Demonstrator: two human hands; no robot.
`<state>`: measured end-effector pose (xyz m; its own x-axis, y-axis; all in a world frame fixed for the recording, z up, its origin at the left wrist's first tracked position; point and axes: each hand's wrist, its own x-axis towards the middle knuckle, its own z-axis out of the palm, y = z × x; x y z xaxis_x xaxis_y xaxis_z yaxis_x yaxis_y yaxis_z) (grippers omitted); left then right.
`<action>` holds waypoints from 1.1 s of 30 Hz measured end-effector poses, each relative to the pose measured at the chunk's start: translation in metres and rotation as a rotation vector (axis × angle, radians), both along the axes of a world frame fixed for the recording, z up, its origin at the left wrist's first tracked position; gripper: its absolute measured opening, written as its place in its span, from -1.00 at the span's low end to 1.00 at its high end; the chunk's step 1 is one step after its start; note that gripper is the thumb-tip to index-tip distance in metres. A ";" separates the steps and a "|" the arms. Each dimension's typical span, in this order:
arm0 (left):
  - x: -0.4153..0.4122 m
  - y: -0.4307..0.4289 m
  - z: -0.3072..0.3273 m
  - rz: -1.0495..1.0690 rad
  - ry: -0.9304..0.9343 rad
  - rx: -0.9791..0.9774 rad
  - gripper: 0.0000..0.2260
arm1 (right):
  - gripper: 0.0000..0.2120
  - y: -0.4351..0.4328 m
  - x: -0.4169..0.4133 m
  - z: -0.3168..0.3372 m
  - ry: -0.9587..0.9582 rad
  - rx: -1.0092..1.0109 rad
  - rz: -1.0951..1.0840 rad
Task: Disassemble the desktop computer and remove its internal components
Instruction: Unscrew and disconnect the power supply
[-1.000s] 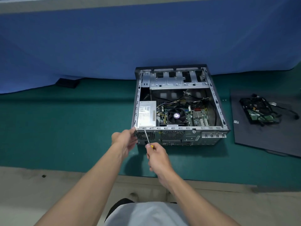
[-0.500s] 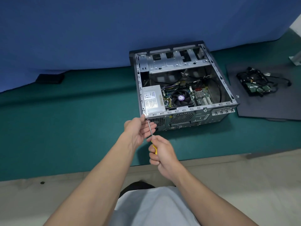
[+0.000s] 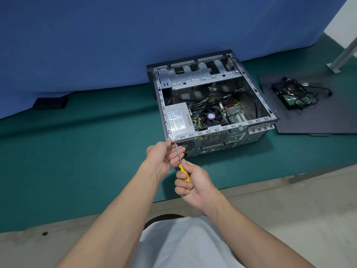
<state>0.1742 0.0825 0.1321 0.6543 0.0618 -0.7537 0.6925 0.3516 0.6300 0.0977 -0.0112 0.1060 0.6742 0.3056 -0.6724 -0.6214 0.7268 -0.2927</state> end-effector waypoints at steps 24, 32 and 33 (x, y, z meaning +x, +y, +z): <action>-0.002 0.000 0.001 -0.011 -0.010 0.014 -0.71 | -0.76 -0.002 0.000 -0.007 0.081 0.268 -0.013; -0.003 0.002 0.004 -0.045 -0.003 0.001 -0.71 | -0.78 0.001 -0.002 -0.008 0.041 0.377 -0.035; -0.002 0.003 0.004 -0.049 -0.001 0.001 -0.71 | -0.77 0.001 -0.001 -0.008 0.035 0.366 -0.035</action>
